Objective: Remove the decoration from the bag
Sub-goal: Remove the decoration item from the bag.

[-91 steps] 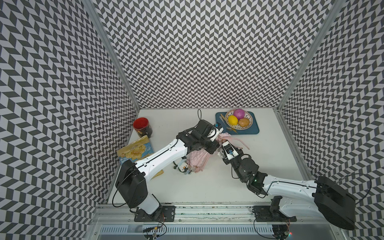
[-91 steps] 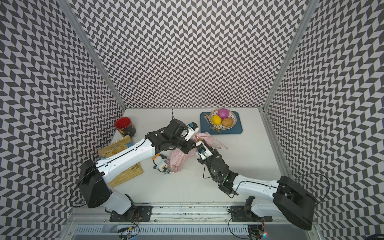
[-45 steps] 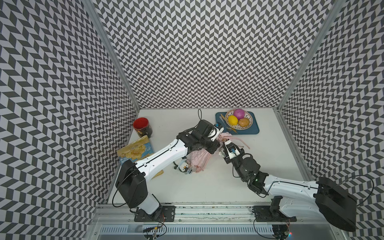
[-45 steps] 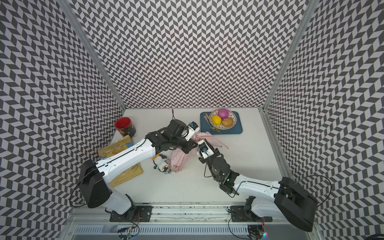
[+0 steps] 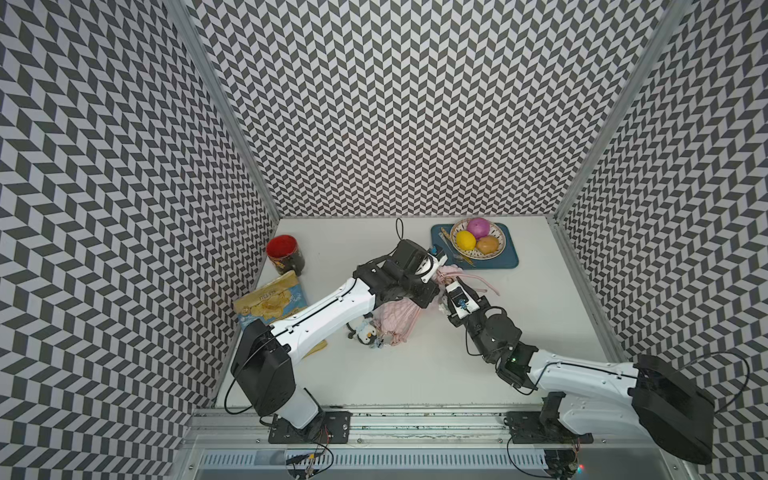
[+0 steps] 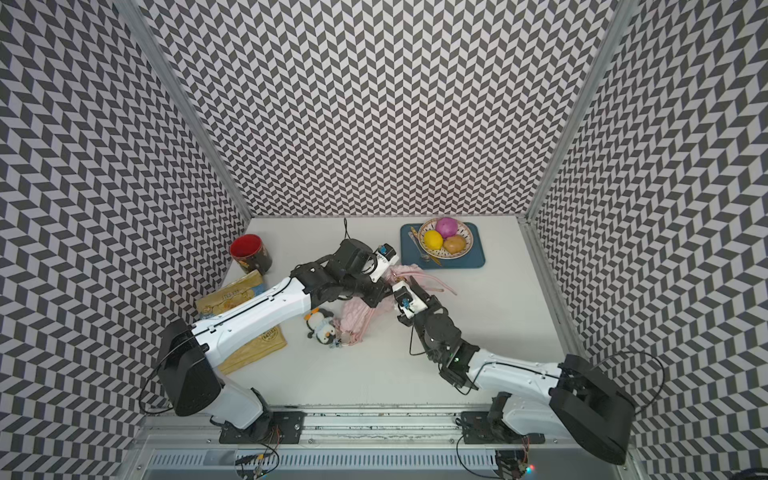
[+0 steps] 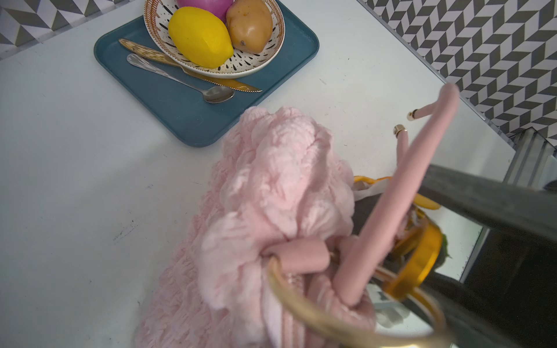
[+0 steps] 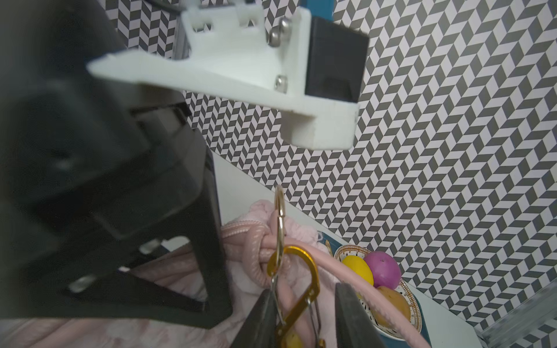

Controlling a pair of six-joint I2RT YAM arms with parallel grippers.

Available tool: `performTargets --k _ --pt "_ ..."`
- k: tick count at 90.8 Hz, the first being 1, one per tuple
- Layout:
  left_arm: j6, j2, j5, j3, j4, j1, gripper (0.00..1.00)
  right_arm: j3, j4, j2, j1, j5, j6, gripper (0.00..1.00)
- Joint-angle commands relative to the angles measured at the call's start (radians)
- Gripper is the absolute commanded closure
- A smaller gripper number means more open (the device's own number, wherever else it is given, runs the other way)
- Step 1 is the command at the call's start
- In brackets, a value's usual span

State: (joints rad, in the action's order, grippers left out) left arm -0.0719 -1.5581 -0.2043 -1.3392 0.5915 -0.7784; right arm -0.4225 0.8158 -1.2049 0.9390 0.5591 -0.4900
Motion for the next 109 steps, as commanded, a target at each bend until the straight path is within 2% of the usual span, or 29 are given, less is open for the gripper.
performTargets --k 1,26,109 --pt "0.011 -0.006 -0.01 -0.018 0.025 -0.005 1.0 -0.021 0.068 0.03 -0.009 -0.03 -0.064 0.65" --pt "0.013 -0.003 -0.014 -0.02 0.027 -0.005 1.0 -0.046 0.013 0.025 -0.012 -0.048 -0.103 0.69" --pt "0.016 0.002 -0.006 -0.021 0.027 -0.005 1.0 -0.038 -0.053 0.05 -0.05 -0.072 -0.032 0.82"
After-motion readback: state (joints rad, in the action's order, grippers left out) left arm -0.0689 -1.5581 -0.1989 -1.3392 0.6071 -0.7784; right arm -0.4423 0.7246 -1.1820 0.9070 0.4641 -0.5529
